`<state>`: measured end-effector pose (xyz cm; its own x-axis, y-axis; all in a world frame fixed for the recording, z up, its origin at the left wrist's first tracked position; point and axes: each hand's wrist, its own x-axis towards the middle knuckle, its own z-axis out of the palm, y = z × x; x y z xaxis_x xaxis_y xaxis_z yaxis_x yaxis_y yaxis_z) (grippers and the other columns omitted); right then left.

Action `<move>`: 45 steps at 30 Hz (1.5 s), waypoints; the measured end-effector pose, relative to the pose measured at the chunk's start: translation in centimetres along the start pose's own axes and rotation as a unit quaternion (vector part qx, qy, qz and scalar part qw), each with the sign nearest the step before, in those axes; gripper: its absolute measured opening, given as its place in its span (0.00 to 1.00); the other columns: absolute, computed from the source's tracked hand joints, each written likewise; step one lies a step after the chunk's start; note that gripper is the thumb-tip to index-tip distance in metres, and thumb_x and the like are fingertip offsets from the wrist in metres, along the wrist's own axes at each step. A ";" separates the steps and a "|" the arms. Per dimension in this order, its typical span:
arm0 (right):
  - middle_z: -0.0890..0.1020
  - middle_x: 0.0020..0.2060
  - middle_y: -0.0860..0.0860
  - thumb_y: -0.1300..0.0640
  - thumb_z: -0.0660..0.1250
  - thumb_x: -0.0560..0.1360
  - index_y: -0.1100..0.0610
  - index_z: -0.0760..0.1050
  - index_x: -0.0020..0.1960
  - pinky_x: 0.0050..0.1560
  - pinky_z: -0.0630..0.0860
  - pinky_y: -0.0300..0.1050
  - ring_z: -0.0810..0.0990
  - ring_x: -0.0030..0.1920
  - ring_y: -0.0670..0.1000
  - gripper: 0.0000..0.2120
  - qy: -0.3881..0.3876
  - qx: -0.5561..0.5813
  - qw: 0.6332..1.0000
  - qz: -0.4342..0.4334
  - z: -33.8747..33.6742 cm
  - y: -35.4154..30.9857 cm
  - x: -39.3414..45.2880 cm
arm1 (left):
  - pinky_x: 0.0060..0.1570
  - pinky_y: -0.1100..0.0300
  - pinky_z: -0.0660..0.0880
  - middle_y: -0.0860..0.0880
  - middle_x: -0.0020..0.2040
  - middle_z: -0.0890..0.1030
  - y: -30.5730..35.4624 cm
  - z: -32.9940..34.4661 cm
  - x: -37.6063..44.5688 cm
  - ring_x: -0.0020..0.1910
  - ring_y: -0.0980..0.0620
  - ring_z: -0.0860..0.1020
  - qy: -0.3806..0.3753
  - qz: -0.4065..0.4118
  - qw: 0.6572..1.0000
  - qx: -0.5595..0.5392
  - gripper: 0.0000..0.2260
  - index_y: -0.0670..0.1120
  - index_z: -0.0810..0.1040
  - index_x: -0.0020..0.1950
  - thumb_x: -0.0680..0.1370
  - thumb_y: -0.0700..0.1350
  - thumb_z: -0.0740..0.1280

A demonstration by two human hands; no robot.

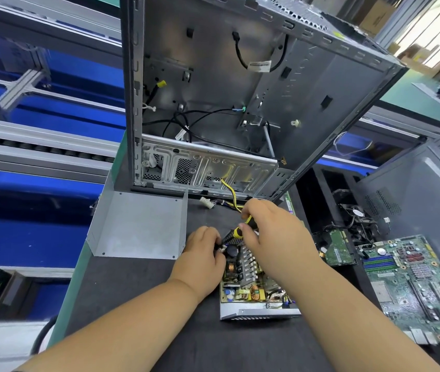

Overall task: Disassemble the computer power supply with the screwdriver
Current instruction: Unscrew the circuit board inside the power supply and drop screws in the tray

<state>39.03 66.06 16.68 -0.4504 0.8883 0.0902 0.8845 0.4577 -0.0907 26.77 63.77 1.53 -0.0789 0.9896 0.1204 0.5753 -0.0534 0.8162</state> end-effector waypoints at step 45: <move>0.80 0.30 0.46 0.52 0.67 0.79 0.53 0.77 0.40 0.37 0.70 0.40 0.74 0.29 0.43 0.09 0.155 0.553 0.762 0.299 -1.7 12.1 -4.8 | 0.39 0.69 0.72 0.52 0.40 0.80 9.3 -3.9 2.1 0.39 0.60 0.77 0.037 -0.143 0.947 -0.285 0.07 0.51 0.80 0.45 0.77 0.39 0.70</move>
<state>52.14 67.28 16.84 0.1961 0.9772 -0.0812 0.1980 -0.1206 -0.9728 28.76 64.80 11.55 -0.2336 0.9636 -0.1301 -0.0091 0.1316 0.9913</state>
